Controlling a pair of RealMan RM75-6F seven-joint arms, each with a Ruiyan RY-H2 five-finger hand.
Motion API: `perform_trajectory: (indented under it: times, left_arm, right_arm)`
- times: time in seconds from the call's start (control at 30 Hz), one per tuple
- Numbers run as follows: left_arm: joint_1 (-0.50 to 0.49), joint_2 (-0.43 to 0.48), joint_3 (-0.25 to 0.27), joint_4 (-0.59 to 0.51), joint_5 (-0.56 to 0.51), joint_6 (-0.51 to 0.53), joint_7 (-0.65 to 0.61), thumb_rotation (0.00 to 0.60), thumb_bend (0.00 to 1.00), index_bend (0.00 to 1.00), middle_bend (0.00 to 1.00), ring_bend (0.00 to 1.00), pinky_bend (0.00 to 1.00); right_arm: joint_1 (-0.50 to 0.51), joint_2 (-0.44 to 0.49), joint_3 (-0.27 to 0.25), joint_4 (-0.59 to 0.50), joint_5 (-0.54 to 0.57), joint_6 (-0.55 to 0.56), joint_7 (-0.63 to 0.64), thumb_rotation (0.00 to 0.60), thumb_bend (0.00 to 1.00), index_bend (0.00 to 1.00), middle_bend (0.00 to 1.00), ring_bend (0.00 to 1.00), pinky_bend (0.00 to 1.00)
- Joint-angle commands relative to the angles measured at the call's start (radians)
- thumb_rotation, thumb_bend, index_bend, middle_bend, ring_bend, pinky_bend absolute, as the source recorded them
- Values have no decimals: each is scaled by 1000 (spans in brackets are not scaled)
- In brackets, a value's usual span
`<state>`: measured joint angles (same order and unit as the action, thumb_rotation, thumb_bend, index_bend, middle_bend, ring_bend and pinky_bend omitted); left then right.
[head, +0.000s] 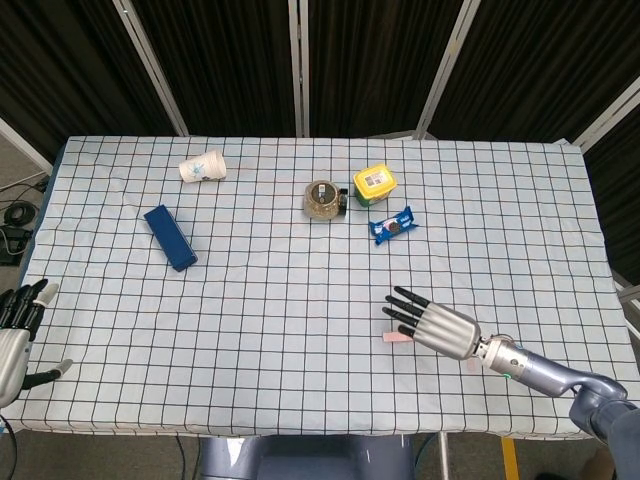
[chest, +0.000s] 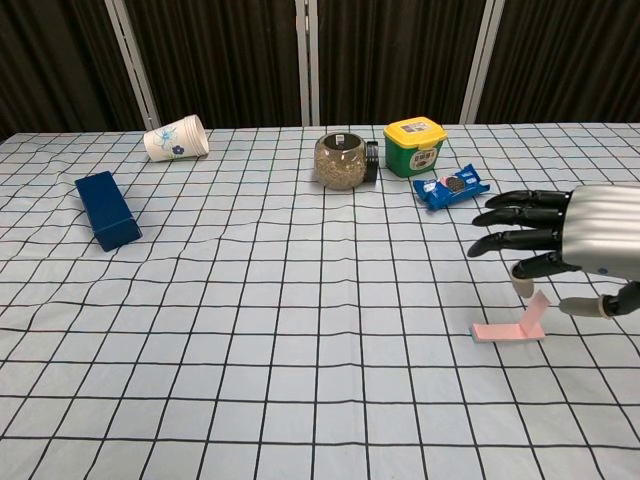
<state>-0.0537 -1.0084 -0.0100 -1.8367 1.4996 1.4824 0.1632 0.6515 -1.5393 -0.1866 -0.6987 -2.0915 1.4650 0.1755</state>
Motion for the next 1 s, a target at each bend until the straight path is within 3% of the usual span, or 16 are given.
perform_trajectory:
  times: [0.03,0.77,1.0]
  left_arm:
    - [0,-1,0,-1,0,2,2,600,0,0,0,0,0]
    - [1,-5,2,-4,2,3,8,600,0,0,0,0,0]
    - [1,-6,2,-4,3,3,10,600,0,0,0,0,0]
  right_arm:
    - [3,-18,-6,22,6,14,9,600,254,465,148,0,0]
    - [22,-59,-44,65,42,-1,19,600,379,535,153,0,0]
    - [19,-69,-49,73,58,7,36,600,410,602,163,0,0]
